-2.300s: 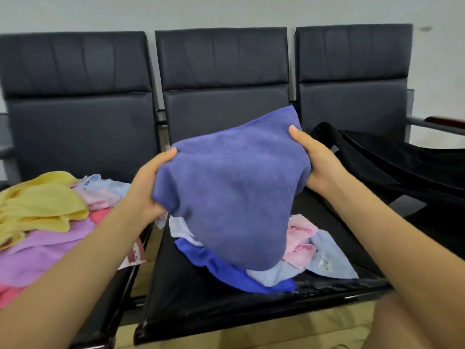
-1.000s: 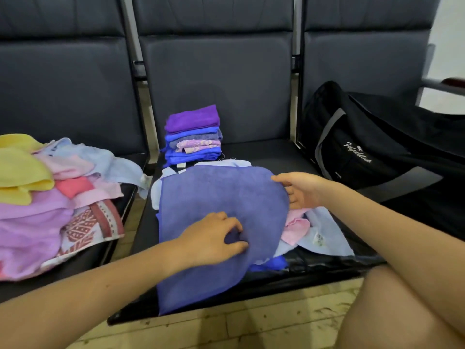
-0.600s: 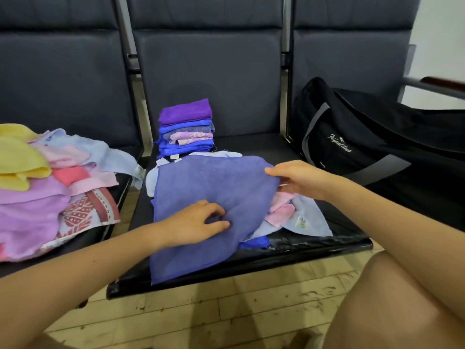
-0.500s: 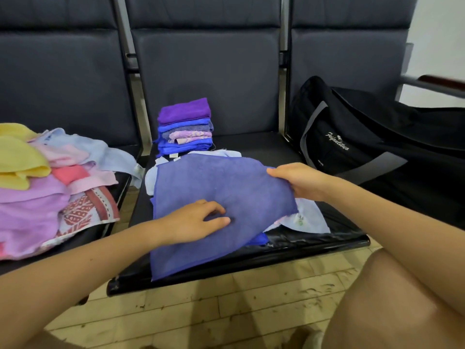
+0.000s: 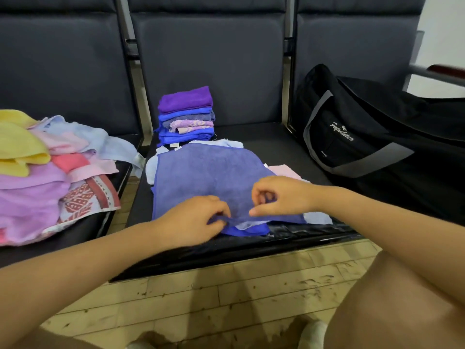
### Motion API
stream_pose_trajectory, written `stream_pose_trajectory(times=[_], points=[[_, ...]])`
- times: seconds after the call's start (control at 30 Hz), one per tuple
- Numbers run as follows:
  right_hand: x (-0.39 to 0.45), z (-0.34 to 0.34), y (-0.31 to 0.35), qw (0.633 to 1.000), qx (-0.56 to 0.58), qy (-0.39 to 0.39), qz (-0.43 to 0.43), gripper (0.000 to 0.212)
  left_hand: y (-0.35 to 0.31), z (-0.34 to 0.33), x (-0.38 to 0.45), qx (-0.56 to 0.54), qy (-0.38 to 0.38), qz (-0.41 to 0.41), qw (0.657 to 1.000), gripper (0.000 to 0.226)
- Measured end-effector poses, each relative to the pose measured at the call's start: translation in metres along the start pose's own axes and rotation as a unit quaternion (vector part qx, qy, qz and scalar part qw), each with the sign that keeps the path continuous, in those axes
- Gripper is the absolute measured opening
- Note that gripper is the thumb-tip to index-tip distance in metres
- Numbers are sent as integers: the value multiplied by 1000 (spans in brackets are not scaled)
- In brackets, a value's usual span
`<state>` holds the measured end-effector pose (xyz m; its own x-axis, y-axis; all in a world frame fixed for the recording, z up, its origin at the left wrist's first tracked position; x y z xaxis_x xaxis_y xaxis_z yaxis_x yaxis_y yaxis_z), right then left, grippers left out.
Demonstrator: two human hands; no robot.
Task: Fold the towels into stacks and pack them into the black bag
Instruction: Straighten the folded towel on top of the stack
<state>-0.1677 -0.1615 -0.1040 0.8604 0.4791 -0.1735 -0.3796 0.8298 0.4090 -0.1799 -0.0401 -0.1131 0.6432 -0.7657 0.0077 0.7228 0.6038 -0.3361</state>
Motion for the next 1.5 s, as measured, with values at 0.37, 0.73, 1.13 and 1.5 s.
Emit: stream_pose_trajectory(times=[0.37,0.73,1.13,1.5], points=[[17,30,4,988,-132,-77,-13,30,54,49,-4,98,-56,95,989,53],[2,56,-78,926,326,-179,-65,17,134,70,-41,-196,-122,220,948,34],[-2,23,-70,914,386,-78,-95,15,132,39,-54,-474,-178,247,826,15],[34,39,-96,897,380,-181,-136,12,158,70,-38,-199,-217,301,907,22]])
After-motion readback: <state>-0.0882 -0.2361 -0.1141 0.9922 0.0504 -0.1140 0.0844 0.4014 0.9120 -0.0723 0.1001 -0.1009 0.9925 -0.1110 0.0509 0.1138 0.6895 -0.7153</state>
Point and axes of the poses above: each hand's wrist, its own x-axis towards the middle knuckle, its own z-axis out of the back of the hand, y = z × x, the point moved 10 cm from there along x, towards the middle knuckle, and after that the axes turned 6 degrees about y, right-handed, at the moved point
